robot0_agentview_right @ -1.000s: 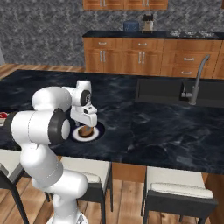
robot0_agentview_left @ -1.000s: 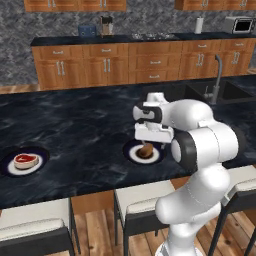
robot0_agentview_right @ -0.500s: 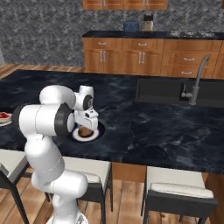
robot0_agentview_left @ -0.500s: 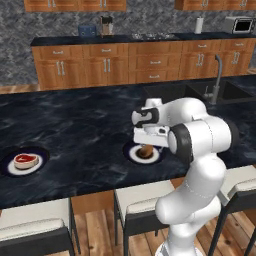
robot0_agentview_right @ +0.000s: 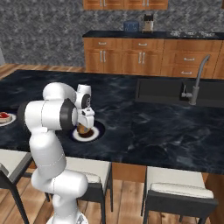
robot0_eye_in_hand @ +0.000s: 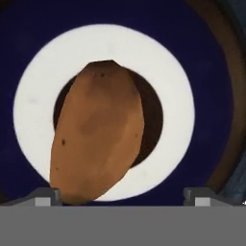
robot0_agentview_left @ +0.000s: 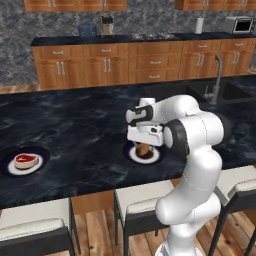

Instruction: Transport the steak and potato to the fridge. Place the steak on the rack containing meat and place the potato on the rack containing the vegetable, ensuring meats and vegetables are on different racks.

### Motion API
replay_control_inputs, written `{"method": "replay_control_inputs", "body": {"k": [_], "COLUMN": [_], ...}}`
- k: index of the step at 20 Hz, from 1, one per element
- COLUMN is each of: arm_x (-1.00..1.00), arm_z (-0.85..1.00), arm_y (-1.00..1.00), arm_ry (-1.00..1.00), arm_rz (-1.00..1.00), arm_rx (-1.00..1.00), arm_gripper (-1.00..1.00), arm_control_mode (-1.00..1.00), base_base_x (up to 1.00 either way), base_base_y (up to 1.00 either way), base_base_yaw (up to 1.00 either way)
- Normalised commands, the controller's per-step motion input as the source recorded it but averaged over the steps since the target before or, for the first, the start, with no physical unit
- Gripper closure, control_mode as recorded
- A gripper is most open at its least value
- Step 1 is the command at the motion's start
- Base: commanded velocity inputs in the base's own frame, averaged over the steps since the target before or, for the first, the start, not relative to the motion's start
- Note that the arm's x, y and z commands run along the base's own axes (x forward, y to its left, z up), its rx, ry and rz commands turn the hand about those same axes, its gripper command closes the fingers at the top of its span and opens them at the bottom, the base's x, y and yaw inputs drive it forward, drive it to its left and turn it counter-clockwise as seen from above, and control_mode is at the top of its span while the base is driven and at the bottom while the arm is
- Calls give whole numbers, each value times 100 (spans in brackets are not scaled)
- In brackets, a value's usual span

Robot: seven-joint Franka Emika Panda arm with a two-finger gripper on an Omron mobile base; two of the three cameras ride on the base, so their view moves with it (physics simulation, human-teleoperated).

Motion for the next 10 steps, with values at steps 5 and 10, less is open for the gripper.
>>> {"method": "replay_control_inputs", "body": {"k": [5, 10], "arm_x": [8, 16], "arm_z": [-27, -37], "arm_y": [2, 0], "arm_ry": [0, 0], "arm_rz": [-8, -5], "arm_rx": [0, 0], "arm_gripper": [-100, -100], "arm_control_mode": [-100, -100], "base_base_x": [0, 0], "base_base_y": [0, 0], "base_base_yaw": [0, 0]}}
